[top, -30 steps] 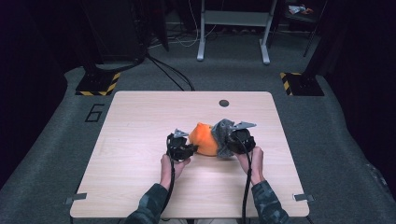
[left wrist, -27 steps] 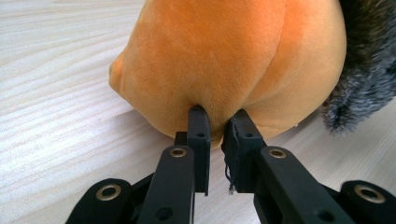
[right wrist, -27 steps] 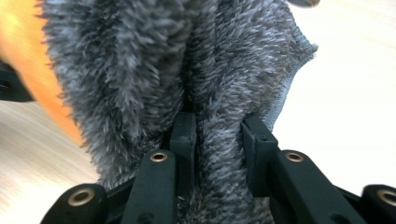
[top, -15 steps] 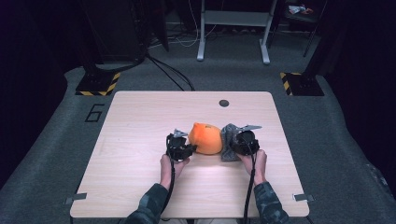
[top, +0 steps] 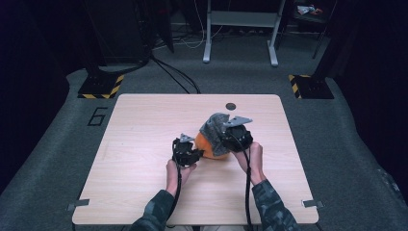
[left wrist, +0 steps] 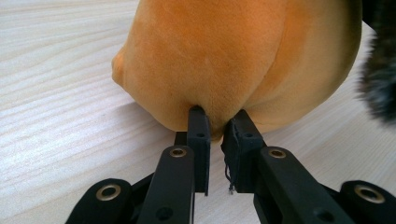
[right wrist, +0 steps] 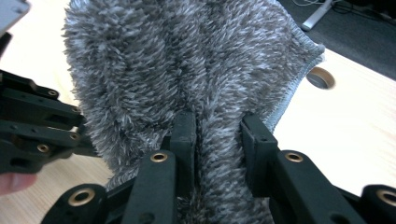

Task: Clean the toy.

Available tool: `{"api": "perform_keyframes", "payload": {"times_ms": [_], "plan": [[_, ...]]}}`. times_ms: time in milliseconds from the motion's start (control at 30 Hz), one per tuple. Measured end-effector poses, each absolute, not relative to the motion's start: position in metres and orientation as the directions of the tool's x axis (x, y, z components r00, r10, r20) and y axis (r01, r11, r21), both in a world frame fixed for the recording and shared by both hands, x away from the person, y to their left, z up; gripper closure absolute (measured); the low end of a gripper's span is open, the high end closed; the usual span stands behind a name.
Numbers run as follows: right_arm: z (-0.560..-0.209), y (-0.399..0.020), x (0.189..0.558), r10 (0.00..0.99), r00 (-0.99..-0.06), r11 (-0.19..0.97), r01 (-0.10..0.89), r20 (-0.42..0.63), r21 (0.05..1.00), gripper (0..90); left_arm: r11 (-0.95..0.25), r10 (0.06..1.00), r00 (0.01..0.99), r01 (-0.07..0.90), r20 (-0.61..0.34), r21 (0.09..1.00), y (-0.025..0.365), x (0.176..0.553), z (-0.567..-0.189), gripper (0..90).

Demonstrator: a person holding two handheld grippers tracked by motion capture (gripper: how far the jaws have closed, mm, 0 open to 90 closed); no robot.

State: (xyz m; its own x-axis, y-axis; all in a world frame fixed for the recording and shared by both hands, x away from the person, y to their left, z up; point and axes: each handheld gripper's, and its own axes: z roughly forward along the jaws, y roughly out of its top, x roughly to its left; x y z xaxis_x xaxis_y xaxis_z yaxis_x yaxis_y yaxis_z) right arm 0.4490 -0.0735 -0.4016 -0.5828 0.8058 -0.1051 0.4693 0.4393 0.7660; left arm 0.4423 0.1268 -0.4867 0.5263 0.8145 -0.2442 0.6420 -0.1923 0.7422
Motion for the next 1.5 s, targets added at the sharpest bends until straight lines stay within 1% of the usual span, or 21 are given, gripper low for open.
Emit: {"api": "perform_keyframes", "payload": {"times_ms": [33, 100, 133, 167, 267, 300, 467, 833, 1000, 1167, 1500], "plan": [[-0.402, -0.069, 0.451, 0.793, -0.599, 0.459, 0.462, -0.115, 0.758, 69.9, -0.194, 0.813, 0.528, 0.643, -0.246, 0.741, 0.127, 0.442, -0.487, 81.0], [-0.404, -0.064, 0.452, 0.79, -0.602, 0.466, 0.468, -0.116, 0.751, 69.9, -0.194, 0.813, 0.527, 0.644, -0.246, 0.74, 0.127, 0.442, -0.487, 81.0], [-0.407, -0.059, 0.454, 0.784, -0.602, 0.495, 0.462, -0.149, 0.736, 70.0, -0.189, 0.814, 0.524, 0.646, -0.25, 0.74, 0.127, 0.442, -0.487, 81.0], [-0.407, -0.059, 0.453, 0.793, -0.594, 0.483, 0.479, -0.134, 0.733, 70.1, -0.194, 0.811, 0.53, 0.643, -0.248, 0.741, 0.128, 0.442, -0.487, 81.0], [-0.408, -0.064, 0.455, 0.792, -0.596, 0.476, 0.471, -0.13, 0.742, 70.1, -0.199, 0.81, 0.534, 0.639, -0.243, 0.743, 0.127, 0.442, -0.487, 80.9], [-0.409, -0.065, 0.454, 0.802, -0.587, 0.463, 0.489, -0.114, 0.739, 70.1, -0.195, 0.808, 0.535, 0.638, -0.247, 0.745, 0.126, 0.442, -0.487, 80.9], [-0.414, -0.078, 0.455, 0.817, -0.57, 0.435, 0.51, -0.088, 0.742, 69.9, -0.19, 0.808, 0.532, 0.64, -0.252, 0.744, 0.126, 0.442, -0.487, 80.7], [-0.428, -0.103, 0.454, 0.851, -0.522, 0.391, 0.559, -0.056, 0.732, 70.0, -0.187, 0.808, 0.531, 0.643, -0.255, 0.743, 0.127, 0.442, -0.487, 80.7], [-0.44, -0.115, 0.455, 0.868, -0.495, 0.359, 0.591, -0.027, 0.723, 70.3, -0.188, 0.808, 0.532, 0.641, -0.254, 0.744, 0.127, 0.442, -0.488, 80.6], [-0.455, -0.125, 0.458, 0.881, -0.473, 0.35, 0.618, -0.023, 0.704, 70.5, -0.191, 0.807, 0.533, 0.642, -0.253, 0.742, 0.127, 0.442, -0.488, 80.5], [-0.486, -0.133, 0.469, 0.898, -0.44, 0.334, 0.7, 0.012, 0.632, 70.5, -0.192, 0.807, 0.535, 0.637, -0.25, 0.747, 0.127, 0.443, -0.488, 80.4]]}}
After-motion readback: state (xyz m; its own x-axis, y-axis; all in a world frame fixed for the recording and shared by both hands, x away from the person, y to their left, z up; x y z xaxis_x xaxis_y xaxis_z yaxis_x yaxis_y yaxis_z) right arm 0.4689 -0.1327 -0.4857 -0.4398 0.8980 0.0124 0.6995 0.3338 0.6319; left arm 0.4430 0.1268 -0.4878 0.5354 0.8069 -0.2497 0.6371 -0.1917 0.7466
